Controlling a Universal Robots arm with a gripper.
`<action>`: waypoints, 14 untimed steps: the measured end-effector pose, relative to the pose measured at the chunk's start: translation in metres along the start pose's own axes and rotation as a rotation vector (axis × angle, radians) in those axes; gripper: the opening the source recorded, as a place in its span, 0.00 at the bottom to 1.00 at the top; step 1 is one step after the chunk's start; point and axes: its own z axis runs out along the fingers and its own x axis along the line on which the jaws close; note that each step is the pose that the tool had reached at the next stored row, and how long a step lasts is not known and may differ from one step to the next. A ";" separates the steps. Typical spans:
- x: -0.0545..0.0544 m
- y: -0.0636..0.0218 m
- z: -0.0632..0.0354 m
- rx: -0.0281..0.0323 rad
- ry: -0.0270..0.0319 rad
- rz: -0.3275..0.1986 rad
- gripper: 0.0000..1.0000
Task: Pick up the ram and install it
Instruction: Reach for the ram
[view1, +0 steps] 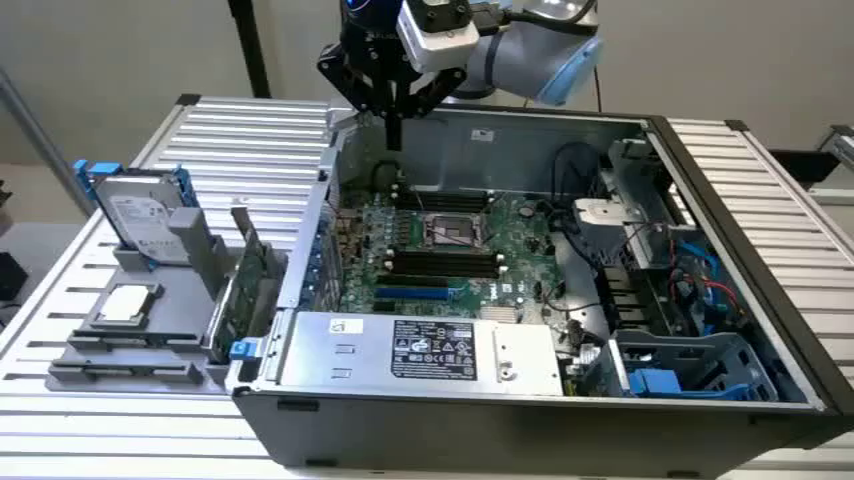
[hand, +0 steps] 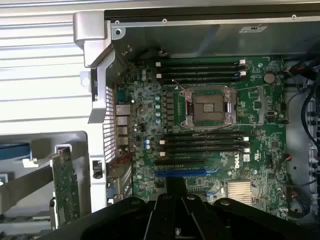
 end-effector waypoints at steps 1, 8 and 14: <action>0.000 0.0000 0.0000 0.0000 -0.0001 0.000 0.00; 0.000 0.0000 0.0000 -0.0001 0.0000 0.000 0.00; 0.000 0.0000 0.0000 -0.0001 0.0000 0.000 0.00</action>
